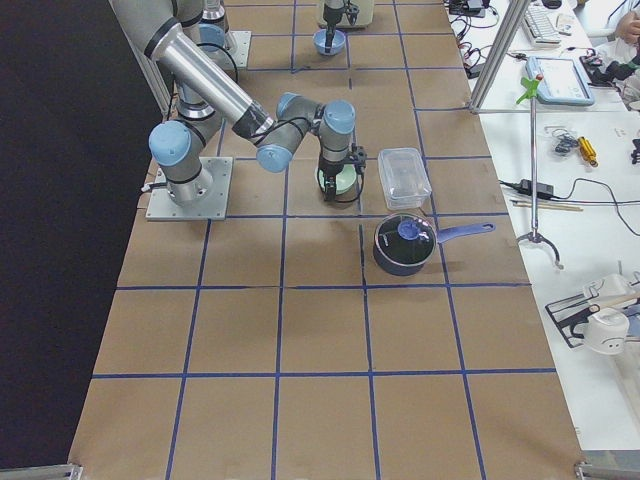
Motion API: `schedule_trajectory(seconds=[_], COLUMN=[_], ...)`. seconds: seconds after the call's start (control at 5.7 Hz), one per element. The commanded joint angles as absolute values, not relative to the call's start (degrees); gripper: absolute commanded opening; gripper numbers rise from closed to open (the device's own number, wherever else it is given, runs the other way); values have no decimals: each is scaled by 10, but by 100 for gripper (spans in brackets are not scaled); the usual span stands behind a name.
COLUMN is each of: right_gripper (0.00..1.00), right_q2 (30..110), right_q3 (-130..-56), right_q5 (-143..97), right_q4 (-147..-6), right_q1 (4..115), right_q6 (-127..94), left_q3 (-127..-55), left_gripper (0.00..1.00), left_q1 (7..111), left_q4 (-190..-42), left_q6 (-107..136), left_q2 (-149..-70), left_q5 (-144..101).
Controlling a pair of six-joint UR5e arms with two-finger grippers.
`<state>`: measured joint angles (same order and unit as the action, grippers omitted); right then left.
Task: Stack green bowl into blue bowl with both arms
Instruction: 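Grasp blue bowl rim with left gripper while right grasps green bowl rim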
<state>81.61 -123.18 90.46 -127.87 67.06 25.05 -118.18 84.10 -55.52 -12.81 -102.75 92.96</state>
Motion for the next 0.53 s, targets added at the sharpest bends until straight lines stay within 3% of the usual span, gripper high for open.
schedule_trajectory(seconds=[0.0, 0.18, 0.35], right_gripper=[28, 10, 9], right_q2=[816, 816, 816], right_q3=[-1232, -1233, -1233], right_q5=[904, 904, 894], right_q4=[-1292, -1291, -1291], right_q1=[671, 671, 671], right_q6=[250, 250, 250], left_q3=[-1176, -1161, -1125], left_gripper=[0, 0, 1], left_q1=[845, 852, 904], left_q4=[-553, -554, -562], left_q6=[-127, -116, -90], left_q2=[-1029, -1028, -1030], left_q5=[930, 932, 933])
